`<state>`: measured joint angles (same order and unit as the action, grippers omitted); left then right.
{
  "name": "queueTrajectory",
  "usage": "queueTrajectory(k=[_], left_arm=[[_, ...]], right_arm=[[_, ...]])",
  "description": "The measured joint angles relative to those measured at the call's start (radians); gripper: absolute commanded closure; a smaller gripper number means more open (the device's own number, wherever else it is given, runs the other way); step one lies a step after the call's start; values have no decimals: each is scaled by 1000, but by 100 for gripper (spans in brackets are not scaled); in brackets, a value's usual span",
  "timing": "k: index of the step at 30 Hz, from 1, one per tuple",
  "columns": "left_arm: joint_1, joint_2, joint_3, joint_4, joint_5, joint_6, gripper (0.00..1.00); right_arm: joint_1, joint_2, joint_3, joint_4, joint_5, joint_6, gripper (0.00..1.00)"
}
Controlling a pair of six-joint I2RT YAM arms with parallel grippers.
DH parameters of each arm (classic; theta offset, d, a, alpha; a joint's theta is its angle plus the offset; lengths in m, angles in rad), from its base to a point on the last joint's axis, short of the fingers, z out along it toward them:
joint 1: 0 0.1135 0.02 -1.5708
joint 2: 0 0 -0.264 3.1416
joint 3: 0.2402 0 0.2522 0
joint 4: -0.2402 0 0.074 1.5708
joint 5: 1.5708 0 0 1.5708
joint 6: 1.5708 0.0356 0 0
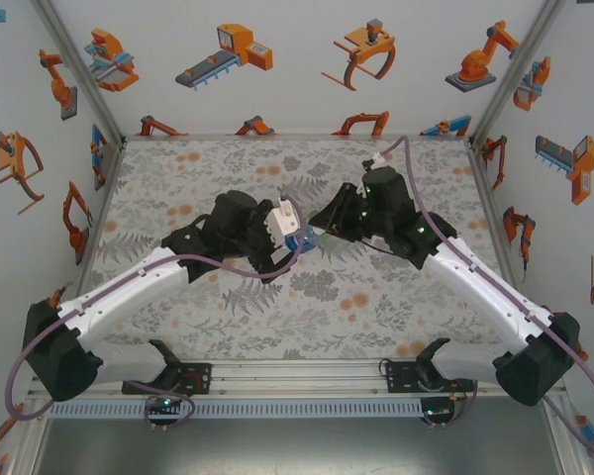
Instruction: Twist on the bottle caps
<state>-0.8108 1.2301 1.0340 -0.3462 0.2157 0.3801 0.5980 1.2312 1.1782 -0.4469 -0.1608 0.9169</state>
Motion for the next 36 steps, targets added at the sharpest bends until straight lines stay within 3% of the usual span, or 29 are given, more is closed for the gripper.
queueTrajectory(k=[9, 17, 26, 36], left_arm=[[148, -131, 0, -37, -35, -69, 3], [296, -170, -1, -167, -84, -149, 2], [367, -217, -107, -172, -87, -189, 3], [370, -198, -109, -167, -84, -189, 3]], right_arm=[[-119, 208, 292, -133, 177, -391, 84], [-219, 536, 536, -131, 245, -658, 84], [-276, 816, 780, -140, 248, -762, 82], [-288, 895, 814, -141, 240, -784, 61]])
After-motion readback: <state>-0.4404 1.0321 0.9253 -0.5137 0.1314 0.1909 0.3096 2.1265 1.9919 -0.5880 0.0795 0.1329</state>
